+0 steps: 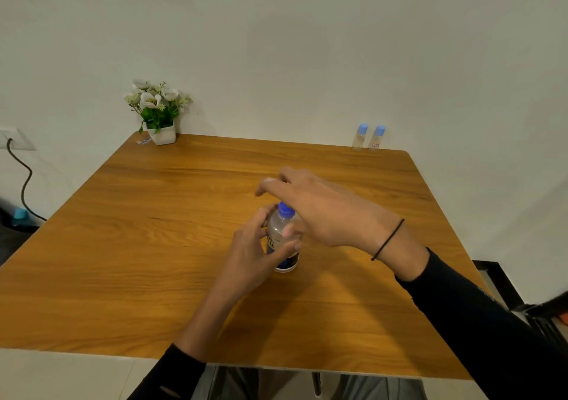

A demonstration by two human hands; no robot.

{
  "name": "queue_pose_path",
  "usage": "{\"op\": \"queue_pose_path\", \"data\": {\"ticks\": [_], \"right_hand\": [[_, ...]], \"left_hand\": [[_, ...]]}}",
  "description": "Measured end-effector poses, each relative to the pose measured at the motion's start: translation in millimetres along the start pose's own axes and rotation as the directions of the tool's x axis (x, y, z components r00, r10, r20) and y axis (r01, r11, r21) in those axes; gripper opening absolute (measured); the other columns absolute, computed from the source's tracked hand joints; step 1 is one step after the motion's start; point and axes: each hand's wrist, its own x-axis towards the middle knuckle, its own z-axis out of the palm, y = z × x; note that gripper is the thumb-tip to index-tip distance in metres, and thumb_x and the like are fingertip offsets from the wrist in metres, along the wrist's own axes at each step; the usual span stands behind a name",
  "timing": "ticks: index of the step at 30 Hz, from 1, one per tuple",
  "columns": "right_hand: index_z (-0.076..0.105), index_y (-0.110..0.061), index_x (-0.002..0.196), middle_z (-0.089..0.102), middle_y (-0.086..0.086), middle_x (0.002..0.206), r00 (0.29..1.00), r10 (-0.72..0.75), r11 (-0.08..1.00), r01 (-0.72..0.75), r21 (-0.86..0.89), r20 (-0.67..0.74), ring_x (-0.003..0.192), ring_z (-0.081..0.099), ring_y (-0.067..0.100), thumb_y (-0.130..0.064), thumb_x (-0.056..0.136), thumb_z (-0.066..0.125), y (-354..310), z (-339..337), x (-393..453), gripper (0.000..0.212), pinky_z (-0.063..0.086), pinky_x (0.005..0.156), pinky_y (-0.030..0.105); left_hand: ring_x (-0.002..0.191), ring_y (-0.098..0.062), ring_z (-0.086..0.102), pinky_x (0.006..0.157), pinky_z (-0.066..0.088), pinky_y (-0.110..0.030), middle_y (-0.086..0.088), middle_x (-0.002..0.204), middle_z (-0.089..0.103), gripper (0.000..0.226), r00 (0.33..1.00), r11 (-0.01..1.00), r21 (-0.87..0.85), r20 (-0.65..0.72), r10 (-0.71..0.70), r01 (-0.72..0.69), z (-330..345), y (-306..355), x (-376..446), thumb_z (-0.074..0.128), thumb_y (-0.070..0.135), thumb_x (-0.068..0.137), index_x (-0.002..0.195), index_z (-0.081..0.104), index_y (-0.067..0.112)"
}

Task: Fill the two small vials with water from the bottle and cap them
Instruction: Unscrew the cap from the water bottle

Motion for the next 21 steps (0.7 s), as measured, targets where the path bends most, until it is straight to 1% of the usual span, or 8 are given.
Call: {"op": "queue_pose_path", "data": {"ticks": [1, 3, 6, 8, 12, 15, 17, 21], "right_hand": [[0.04, -0.037, 0.147, 0.044, -0.003, 0.136, 1.0, 0.028, 1.0, -0.028, 0.01, 0.008, 0.118, 0.048, 0.016, -0.044, 0.087, 0.084, -1.6, -1.1, -1.8, 0.076, 0.054, 0.08, 0.032], [0.043, -0.033, 0.142, 0.046, -0.002, 0.131, 0.997, 0.078, 0.996, -0.079, -0.037, -0.015, 0.112, 0.052, 0.018, -0.058, 0.091, 0.074, -4.6, -0.5, -2.4, 0.065, 0.049, 0.075, 0.033], [0.048, -0.031, 0.108, 0.054, -0.004, 0.107, 0.995, 0.061, 0.993, -0.068, -0.101, -0.077, 0.092, 0.057, 0.021, -0.041, 0.098, 0.074, -5.2, 2.3, 1.6, 0.03, 0.037, 0.062, 0.031], [0.045, -0.033, 0.101, 0.05, -0.006, 0.1, 0.997, 0.035, 0.995, -0.041, -0.089, -0.062, 0.087, 0.055, 0.02, -0.026, 0.094, 0.08, -0.9, 3.0, 2.7, 0.036, 0.034, 0.057, 0.03], [0.051, -0.036, 0.129, 0.05, -0.006, 0.122, 1.0, 0.008, 1.0, -0.008, -0.007, 0.01, 0.11, 0.054, 0.017, -0.02, 0.093, 0.081, 1.0, -1.6, 0.5, 0.049, 0.034, 0.063, 0.022], [0.037, -0.038, 0.15, 0.044, -0.005, 0.139, 0.999, 0.034, 0.998, -0.034, 0.049, 0.002, 0.118, 0.048, 0.014, -0.053, 0.09, 0.079, -1.8, -1.4, -2.9, 0.075, 0.046, 0.079, 0.028], [0.045, -0.032, 0.14, 0.047, -0.003, 0.129, 0.996, 0.084, 0.996, -0.085, -0.02, -0.035, 0.107, 0.052, 0.016, -0.064, 0.094, 0.066, -5.2, 0.2, -2.3, 0.06, 0.044, 0.074, 0.031], [0.046, -0.028, 0.104, 0.053, -0.004, 0.103, 0.989, 0.055, 0.99, -0.072, -0.119, -0.138, 0.091, 0.059, 0.023, -0.041, 0.105, 0.062, -3.2, 4.3, 1.4, 0.02, 0.042, 0.065, 0.034]], "left_hand": [[0.113, 0.006, 0.066, 0.095, 0.047, -0.006, 0.03, 0.118, 0.068, 0.061, 1.0, 1.0, -0.007, 0.0, -0.001, 0.001, 0.0, 0.4, 0.1, 0.084, 0.036, 0.085, 0.13, 0.046, 0.051], [0.112, 0.006, 0.066, 0.092, 0.047, -0.006, 0.025, 0.119, 0.068, 0.059, 1.0, 1.0, -0.014, 0.001, 0.004, -0.004, 0.0, 0.0, -0.1, 0.084, 0.034, 0.086, 0.134, 0.05, 0.042], [0.116, 0.006, 0.063, 0.094, 0.045, -0.005, 0.027, 0.12, 0.067, 0.059, 1.0, 1.0, -0.021, 0.013, 0.005, -0.005, -0.7, -0.8, 0.1, 0.085, 0.032, 0.086, 0.136, 0.054, 0.03], [0.114, 0.002, 0.065, 0.095, 0.047, -0.007, 0.025, 0.119, 0.067, 0.054, 1.0, 1.0, -0.024, 0.024, 0.01, -0.01, -0.8, -0.9, 0.5, 0.085, 0.035, 0.086, 0.131, 0.054, 0.032], [0.116, 0.003, 0.065, 0.096, 0.046, -0.006, 0.021, 0.124, 0.067, 0.061, 1.0, 0.999, -0.035, 0.019, 0.008, -0.007, -0.8, 0.5, 0.7, 0.084, 0.04, 0.085, 0.136, 0.051, 0.033], [0.112, 0.002, 0.068, 0.093, 0.05, -0.01, 0.022, 0.121, 0.069, 0.063, 1.0, 0.999, -0.04, 0.012, 0.008, -0.008, 0.1, -0.2, 0.5, 0.082, 0.043, 0.085, 0.139, 0.052, 0.029], [0.112, 0.0, 0.068, 0.091, 0.051, -0.011, 0.021, 0.121, 0.069, 0.061, 1.0, 0.999, -0.039, 0.01, 0.016, -0.015, 0.6, -2.4, 0.9, 0.084, 0.035, 0.087, 0.139, 0.056, 0.023], [0.12, -0.003, 0.066, 0.1, 0.051, -0.016, 0.02, 0.126, 0.069, 0.061, 1.0, 0.999, -0.042, 0.013, 0.012, -0.012, -0.1, -3.6, 1.6, 0.085, 0.036, 0.086, 0.139, 0.056, 0.025]]}}
